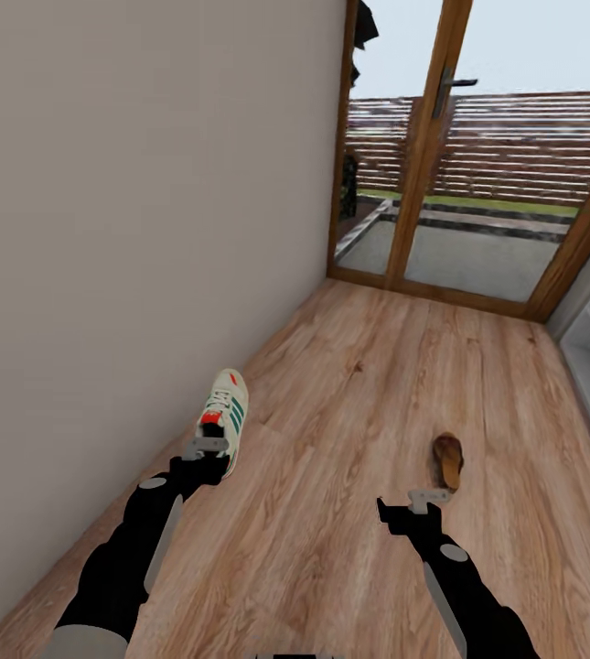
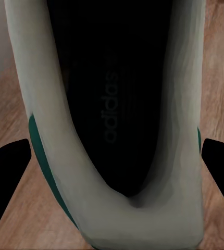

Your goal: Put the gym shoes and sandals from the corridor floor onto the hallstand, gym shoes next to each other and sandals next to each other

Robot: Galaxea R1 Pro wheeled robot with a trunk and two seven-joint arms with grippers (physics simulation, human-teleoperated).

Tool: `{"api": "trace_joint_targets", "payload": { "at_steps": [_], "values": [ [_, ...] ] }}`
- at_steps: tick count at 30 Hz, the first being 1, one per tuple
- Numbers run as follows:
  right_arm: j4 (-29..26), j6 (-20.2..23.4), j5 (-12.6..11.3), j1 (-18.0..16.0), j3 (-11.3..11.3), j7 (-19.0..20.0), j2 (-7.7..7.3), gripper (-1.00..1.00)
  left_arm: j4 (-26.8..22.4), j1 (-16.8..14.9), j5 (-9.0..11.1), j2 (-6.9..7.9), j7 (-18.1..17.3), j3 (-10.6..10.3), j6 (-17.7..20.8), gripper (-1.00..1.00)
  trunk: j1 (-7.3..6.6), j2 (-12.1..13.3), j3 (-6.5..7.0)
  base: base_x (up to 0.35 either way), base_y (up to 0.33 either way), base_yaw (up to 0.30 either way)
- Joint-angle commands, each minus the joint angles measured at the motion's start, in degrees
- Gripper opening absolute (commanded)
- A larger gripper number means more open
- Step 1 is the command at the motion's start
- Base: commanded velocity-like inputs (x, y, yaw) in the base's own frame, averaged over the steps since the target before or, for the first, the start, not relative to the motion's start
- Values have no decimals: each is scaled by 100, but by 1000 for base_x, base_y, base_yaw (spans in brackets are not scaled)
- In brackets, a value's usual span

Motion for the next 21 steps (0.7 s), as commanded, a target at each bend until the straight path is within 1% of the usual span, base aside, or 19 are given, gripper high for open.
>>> {"api": "trace_joint_targets", "payload": {
  "at_steps": [1,5,16,21],
  "values": [
    [-10,33,-1,-1,-2,4,-1,100,-8,-2,-32,-2,-32,7,28,-100,3,-2,-1,344,-47,-272],
    [-10,33,-1,-1,-2,4,-4,100,-8,-2,-32,-2,-32,10,28,-100,3,-2,17,317,-106,-274],
    [-9,33,-1,-1,-2,4,-5,100,-2,-2,-31,-2,-32,7,28,-100,3,-2,67,290,-153,-270],
    [-10,33,-1,-1,-2,4,-5,100,0,-2,-31,-2,-32,12,28,-100,3,-2,71,332,-37,-48]
  ]
}}
